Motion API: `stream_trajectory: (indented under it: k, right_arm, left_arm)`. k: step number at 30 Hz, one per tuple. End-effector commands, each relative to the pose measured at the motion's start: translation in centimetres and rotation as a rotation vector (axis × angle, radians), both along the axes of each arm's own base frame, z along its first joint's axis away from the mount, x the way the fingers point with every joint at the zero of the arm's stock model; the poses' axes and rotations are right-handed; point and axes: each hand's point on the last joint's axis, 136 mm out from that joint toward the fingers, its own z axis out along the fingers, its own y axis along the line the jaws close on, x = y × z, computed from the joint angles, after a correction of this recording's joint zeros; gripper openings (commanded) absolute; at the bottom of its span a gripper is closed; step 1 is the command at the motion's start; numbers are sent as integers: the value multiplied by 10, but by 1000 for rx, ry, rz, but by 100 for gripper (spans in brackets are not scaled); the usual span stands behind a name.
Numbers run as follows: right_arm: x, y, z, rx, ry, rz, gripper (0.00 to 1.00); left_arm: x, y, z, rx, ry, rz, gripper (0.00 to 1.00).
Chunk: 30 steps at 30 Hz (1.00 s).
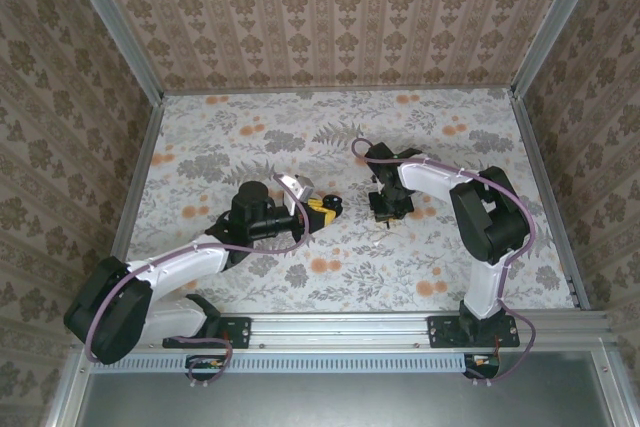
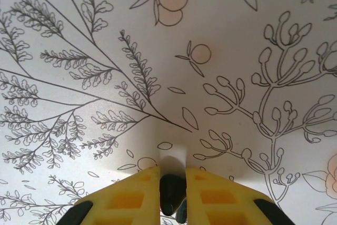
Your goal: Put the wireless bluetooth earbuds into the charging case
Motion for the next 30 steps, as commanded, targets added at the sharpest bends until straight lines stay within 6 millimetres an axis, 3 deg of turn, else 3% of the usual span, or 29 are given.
stream_trajectory:
  k: [1, 17, 23, 30]
  right_arm:
    - [-6, -11, 5, -52, 18, -49, 15]
    - [2, -13, 80, 43, -218, -107, 11]
    - [3, 5, 105, 199, -308, -92, 10]
    - [2, 22, 120, 315, -329, -75, 10]
  left_arm:
    - [2, -5, 17, -38, -33, -22, 0]
    - [10, -32, 38, -48, -72, -105, 0]
    - [17, -46, 38, -48, -79, -103, 0]
    - [28, -44, 31, -40, -92, -38, 0]
